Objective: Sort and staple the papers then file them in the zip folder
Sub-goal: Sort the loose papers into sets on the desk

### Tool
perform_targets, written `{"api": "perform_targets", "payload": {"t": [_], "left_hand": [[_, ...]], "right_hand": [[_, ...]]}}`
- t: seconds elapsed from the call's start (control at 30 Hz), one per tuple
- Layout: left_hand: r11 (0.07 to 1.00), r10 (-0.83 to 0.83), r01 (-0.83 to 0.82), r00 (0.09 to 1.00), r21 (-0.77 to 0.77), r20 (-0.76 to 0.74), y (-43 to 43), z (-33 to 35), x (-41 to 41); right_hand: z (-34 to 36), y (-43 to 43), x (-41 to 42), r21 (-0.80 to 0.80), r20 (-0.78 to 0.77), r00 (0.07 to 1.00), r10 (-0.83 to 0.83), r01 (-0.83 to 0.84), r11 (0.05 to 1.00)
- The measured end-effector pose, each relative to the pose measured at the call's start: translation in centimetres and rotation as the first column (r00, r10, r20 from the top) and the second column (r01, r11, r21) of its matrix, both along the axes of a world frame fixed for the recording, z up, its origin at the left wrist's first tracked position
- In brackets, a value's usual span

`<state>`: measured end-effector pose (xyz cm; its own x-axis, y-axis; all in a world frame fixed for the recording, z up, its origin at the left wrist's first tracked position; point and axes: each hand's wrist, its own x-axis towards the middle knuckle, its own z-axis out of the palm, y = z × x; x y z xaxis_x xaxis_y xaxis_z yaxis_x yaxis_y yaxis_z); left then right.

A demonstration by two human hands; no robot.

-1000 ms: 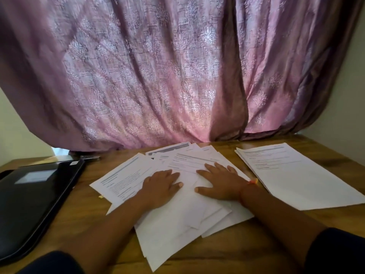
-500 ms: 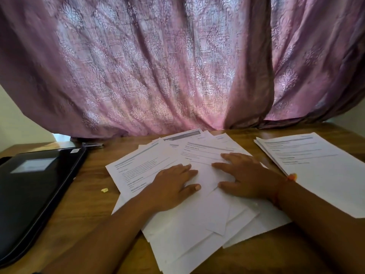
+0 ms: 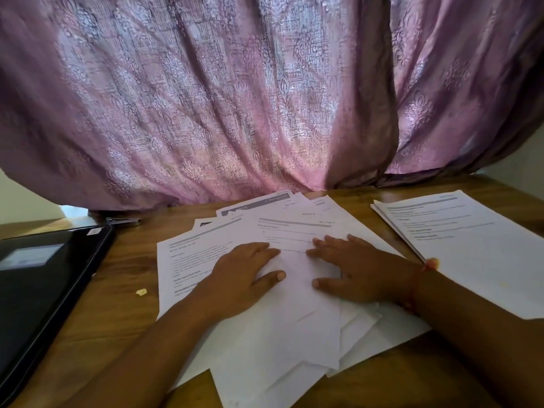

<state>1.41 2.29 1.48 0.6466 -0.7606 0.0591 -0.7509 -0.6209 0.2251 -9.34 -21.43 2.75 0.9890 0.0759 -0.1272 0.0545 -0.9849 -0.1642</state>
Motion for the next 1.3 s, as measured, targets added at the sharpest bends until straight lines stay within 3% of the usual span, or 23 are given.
{"api": "perform_targets", "payload": {"t": [0.13,0.3,0.5,0.67,1.3], "left_hand": [[0.996,0.013,-0.011,1.000,0.086,-0.020,0.0,0.0,-0.3],[0.996,0.029,-0.027,0.999,0.084,-0.024,-0.2,0.5,-0.9],[0.984,0.065,-0.085,0.990,0.158,0.124,-0.1,0.7,-0.7],[0.952,0.151,-0.193,0.971,0.239,0.185,0.1,1.4,-0.5],[0.963,0.150,-0.169,0.984,0.211,0.100,-0.1,0.0,-0.1]], "right_hand": [[0.1,0.1,-0.3,0.033,-0.009,0.998,0.067,-0.066,0.997],[0.2,0.5,-0.2,0.028,0.003,0.996,0.084,-0.084,0.996],[-0.5,1.2,-0.1,-0.006,0.126,0.992,0.016,-0.015,1.000],[-0.4,1.3,0.0,-0.008,0.067,0.998,-0.021,0.022,1.000],[0.1,1.4,-0.4,0.088,0.033,0.999,-0.042,0.039,0.995]]}}
